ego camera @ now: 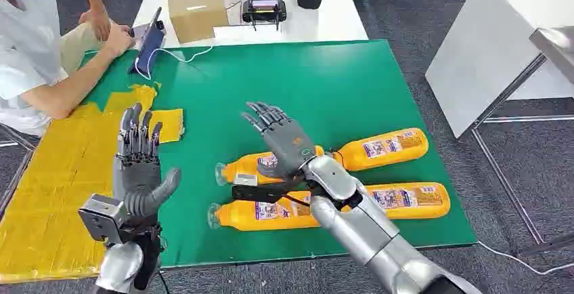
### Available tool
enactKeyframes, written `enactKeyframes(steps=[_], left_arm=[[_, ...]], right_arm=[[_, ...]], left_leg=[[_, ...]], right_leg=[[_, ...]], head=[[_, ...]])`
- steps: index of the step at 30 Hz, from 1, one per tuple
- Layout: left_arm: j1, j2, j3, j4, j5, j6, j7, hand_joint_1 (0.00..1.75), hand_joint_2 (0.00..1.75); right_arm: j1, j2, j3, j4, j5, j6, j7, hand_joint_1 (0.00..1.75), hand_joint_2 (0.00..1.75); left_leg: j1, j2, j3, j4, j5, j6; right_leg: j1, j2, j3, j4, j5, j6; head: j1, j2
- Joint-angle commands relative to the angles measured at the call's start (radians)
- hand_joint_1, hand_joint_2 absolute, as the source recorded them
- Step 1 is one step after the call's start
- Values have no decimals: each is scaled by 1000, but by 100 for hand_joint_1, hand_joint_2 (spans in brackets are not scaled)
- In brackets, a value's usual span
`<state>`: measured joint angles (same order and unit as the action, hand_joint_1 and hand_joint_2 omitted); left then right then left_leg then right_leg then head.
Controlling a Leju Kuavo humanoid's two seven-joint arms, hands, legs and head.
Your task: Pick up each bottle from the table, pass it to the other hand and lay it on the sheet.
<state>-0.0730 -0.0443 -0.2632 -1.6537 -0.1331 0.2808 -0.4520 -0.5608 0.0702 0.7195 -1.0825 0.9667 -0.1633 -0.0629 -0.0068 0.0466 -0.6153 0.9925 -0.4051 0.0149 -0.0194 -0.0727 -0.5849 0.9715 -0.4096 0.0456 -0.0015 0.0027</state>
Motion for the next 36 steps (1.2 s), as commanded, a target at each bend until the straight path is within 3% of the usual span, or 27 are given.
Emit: enactKeyframes(steps=[1,5,36], left_arm=[[-90,-11,-42,140,35,-14,3,0,175],[-111,-10,-57,169,51,-16,-2,0,175],[-141,-25,-96,209,71,-26,-1,0,175]], right_arm=[[-163,50,14,471,-72,7,-24,0,175],[-186,63,-4,597,-85,-17,-38,0,175],[-165,58,-8,735,-49,36,46,0,175]], left_leg=[[1,-3,3,-1,0,-1],[1,-5,4,-1,0,-1],[1,-4,2,0,0,-1]], right_leg=[[0,3,4,-1,0,-1],[0,2,5,-2,-1,-1],[0,2,3,-1,0,-1]], head=[[0,0],[1,0],[0,0]])
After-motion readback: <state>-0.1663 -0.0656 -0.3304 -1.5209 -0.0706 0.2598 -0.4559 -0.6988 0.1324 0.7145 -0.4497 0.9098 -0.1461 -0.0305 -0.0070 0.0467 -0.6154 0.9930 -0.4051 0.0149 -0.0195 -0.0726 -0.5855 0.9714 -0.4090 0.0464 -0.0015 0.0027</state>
